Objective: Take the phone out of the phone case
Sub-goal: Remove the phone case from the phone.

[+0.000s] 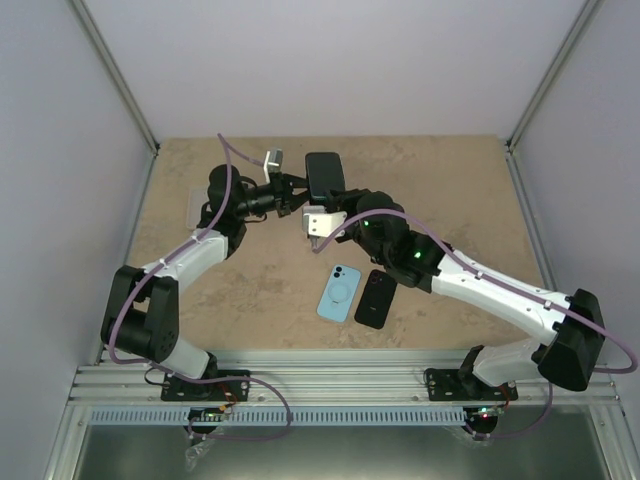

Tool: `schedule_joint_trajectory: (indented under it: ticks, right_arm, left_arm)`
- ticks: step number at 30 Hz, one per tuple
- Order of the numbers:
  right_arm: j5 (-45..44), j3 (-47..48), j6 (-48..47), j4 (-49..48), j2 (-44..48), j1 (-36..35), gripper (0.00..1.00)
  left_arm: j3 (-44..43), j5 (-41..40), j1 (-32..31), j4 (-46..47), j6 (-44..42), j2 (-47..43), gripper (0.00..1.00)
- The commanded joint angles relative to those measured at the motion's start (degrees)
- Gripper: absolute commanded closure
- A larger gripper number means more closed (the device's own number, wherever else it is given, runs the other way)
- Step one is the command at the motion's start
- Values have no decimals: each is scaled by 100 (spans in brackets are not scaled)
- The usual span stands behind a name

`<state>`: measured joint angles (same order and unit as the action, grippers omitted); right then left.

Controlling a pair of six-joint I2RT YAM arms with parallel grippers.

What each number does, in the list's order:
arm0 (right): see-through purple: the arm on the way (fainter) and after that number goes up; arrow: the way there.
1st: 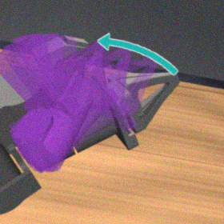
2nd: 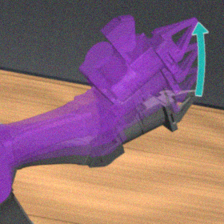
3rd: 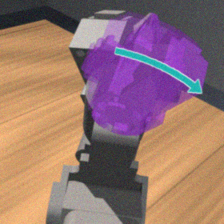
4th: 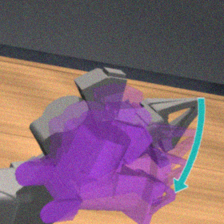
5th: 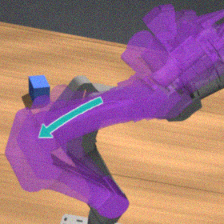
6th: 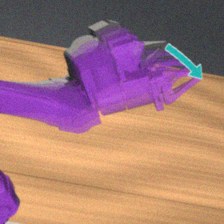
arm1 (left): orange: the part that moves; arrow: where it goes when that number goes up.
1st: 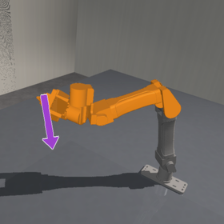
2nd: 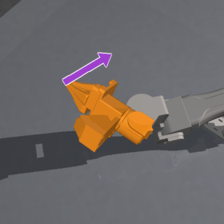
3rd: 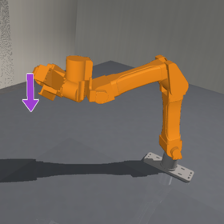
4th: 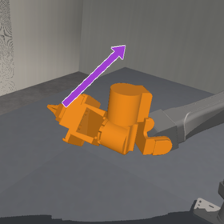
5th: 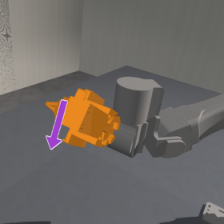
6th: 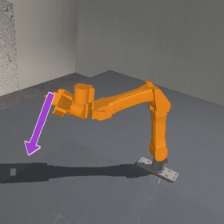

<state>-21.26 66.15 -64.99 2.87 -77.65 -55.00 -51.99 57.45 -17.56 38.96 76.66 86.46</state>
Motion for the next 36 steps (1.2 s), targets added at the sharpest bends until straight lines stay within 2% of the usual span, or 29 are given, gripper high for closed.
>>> schedule_joint_trajectory:
  ticks: [1,4,8,14,26,29,36]
  right_arm:
    - [-519,-25,-405,-653,-89,-18,93]
    - [-473,124,-303,-488,-102,-37,99]
    - [-334,362,0,-126,-109,-54,99]
    - [230,1122,720,913,-165,-55,100]
    - [630,1737,1191,1449,-250,-50,100]
    - [695,1795,1282,1503,-244,-26,99]
    - [947,1647,1636,1554,-196,146,100]
  left_arm:
    - [-15,170,-10,428,-58,-142,100]
    - [-39,139,-10,178,-274,-167,100]
    - [-33,68,-10,-223,-597,-217,100]
    - [-213,-274,74,-1427,-1526,-200,100]
    - [-405,-777,268,-2707,-2770,-191,100]
    - [-644,-797,337,-3403,-3429,-151,100]
    - [-1287,-947,908,-5853,-5812,-230,100]
